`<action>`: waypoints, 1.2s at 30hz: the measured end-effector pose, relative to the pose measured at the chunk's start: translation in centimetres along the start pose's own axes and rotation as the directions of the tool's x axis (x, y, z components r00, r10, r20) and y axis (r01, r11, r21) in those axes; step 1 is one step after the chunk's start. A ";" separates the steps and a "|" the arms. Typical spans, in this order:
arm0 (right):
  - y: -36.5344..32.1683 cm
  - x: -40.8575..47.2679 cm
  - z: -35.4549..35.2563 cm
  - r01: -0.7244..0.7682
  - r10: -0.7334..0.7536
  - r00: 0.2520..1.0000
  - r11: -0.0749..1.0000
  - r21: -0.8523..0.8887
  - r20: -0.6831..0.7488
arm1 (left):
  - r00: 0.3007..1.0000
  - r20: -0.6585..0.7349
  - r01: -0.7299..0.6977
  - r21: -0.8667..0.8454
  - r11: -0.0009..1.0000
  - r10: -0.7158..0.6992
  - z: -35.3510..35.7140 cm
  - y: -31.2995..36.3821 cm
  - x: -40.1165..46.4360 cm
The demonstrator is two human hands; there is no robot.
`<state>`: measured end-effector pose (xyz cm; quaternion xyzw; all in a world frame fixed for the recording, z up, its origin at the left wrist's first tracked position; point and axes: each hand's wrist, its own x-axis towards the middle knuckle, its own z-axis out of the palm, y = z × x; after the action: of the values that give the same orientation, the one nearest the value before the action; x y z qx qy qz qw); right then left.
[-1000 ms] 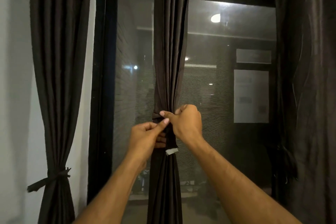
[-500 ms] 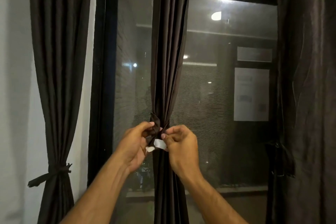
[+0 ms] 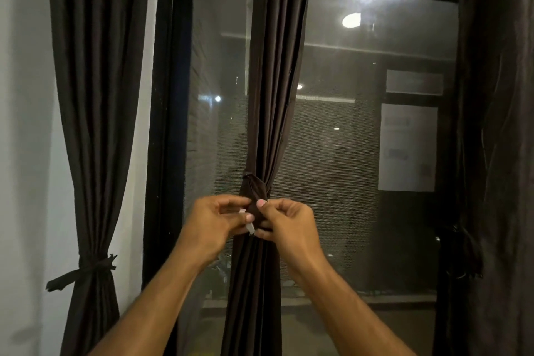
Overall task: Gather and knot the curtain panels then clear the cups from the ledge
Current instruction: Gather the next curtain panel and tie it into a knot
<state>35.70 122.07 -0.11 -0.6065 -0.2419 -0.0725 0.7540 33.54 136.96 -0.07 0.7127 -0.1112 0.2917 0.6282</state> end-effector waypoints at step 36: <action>0.6 -1.8 -2.1 0.273 -0.291 0.956 0.836 -0.476 0.037 | 0.963 0.201 0.152 0.137 0.979 -0.178 1.8 3.8 2.1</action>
<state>34.95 119.85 -1.76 -0.7294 -0.2892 -0.2508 0.5669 33.74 135.00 4.19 0.7831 -0.0999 0.1666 0.5907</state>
